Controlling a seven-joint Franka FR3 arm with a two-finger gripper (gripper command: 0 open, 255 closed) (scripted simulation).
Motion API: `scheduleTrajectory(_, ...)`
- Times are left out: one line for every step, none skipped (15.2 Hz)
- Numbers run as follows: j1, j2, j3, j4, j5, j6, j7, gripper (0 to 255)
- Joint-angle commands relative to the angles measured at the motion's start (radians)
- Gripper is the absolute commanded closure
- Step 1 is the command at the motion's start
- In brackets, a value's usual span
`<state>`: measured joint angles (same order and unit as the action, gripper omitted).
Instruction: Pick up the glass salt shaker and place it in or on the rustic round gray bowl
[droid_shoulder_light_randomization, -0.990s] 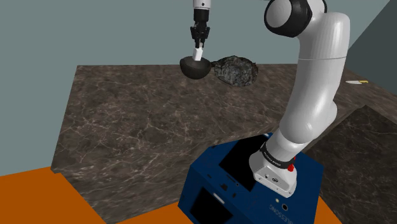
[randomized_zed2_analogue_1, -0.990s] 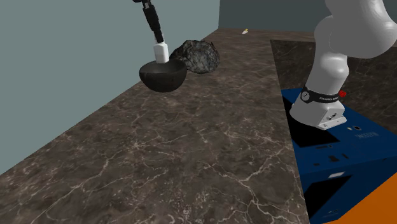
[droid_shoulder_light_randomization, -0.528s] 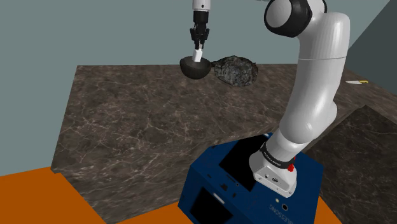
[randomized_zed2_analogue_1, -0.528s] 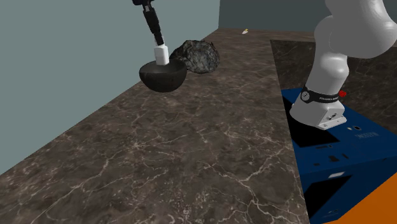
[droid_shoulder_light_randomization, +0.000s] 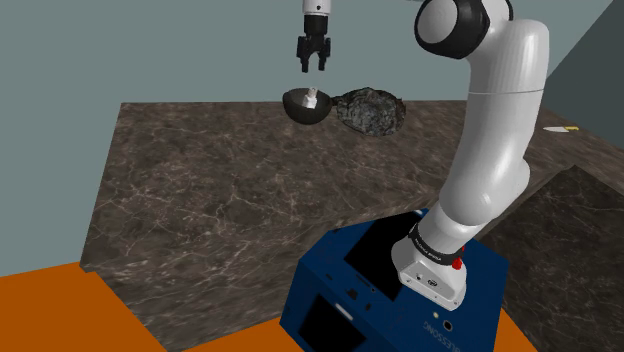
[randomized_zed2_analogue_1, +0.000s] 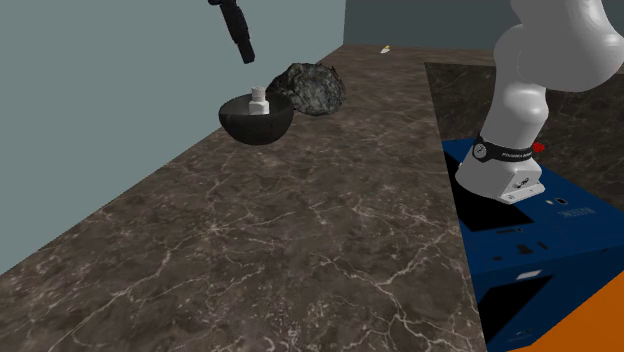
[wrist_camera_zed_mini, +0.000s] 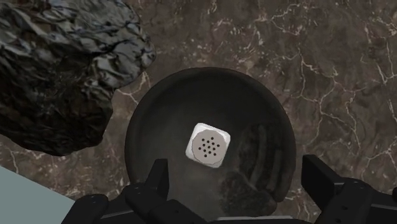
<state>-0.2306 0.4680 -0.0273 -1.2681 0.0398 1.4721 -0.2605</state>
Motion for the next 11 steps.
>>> scheduleTrajectory(-0.003, 0.035, 0.000, 0.105, 0.001, -0.071, 0.000, 0)
scheduleTrajectory(-0.004, 0.061, 0.000, 0.179, 0.001, -0.119, 0.001, 0)
scheduleTrajectory(-0.006, 0.086, 0.000, 0.245, 0.002, -0.160, 0.001, 0)
scheduleTrajectory(-0.006, 0.086, 0.000, 0.245, 0.002, -0.160, 0.001, 0)
scheduleTrajectory(-0.006, 0.086, 0.000, 0.245, 0.002, -0.160, 0.001, 0)
scheduleTrajectory(-0.006, 0.085, 0.000, 0.245, 0.002, -0.160, 0.001, 0)
scheduleTrajectory(-0.006, 0.086, 0.000, 0.245, 0.002, -0.160, 0.001, 0)
scheduleTrajectory(-0.006, 0.086, 0.000, 0.245, 0.002, -0.160, 0.001, 0)
scheduleTrajectory(-0.006, 0.086, 0.000, 0.245, 0.002, -0.160, 0.001, 0)
scheduleTrajectory(-0.006, 0.086, 0.000, 0.245, 0.002, -0.160, 0.001, 0)
scheduleTrajectory(-0.006, 0.086, 0.000, 0.245, 0.002, -0.160, 0.001, 0)
